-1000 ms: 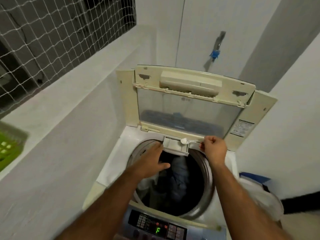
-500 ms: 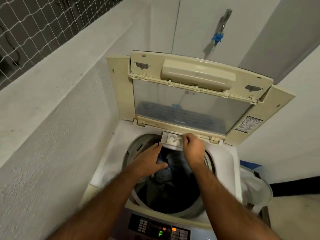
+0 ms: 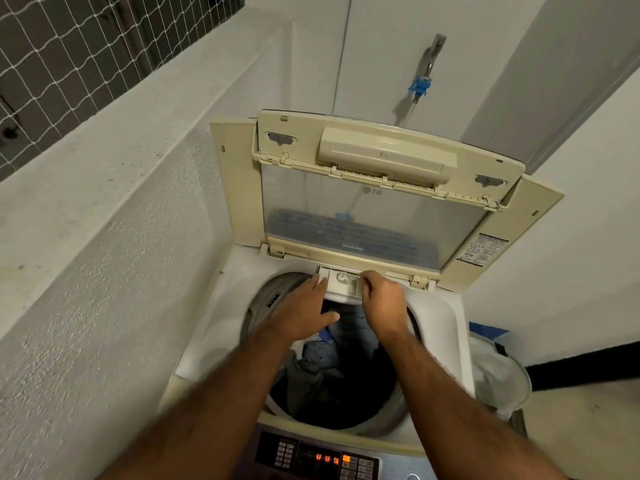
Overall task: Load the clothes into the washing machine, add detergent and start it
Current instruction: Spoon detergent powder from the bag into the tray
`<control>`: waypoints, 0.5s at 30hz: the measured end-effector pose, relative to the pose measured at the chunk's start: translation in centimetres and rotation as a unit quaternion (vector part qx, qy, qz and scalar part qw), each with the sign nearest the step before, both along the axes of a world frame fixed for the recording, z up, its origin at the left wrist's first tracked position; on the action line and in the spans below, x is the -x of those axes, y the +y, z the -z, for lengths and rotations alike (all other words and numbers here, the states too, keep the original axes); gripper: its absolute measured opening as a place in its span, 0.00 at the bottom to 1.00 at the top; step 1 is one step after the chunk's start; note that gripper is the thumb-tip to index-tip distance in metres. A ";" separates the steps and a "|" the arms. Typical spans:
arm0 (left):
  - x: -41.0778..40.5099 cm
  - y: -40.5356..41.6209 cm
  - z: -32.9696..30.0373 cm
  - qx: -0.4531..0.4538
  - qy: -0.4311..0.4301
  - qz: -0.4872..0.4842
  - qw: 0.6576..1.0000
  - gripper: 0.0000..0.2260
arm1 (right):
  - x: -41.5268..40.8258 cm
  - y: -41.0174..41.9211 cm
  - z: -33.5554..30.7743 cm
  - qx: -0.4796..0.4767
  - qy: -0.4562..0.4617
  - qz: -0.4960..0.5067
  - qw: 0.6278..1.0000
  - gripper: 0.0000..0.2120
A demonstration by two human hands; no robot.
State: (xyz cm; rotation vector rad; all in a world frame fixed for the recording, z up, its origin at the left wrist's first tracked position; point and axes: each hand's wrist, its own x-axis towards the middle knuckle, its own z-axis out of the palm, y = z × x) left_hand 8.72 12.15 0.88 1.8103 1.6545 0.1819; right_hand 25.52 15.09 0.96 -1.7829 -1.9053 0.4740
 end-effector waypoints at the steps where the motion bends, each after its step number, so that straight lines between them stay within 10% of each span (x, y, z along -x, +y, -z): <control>1: 0.0 -0.1 -0.2 -0.003 -0.004 -0.002 1.000 0.38 | -0.2 -0.1 0.0 -0.002 0.001 0.003 1.000 0.10; 9: 0.5 -1.7 -2.3 -0.064 0.004 -0.022 0.998 0.37 | -1.5 -1.2 -3.0 -0.019 0.212 0.156 0.965 0.08; 15: 1.6 -4.7 -6.5 -0.131 -0.001 -0.063 0.989 0.36 | -1.5 -1.9 -5.5 0.102 0.528 0.165 0.827 0.07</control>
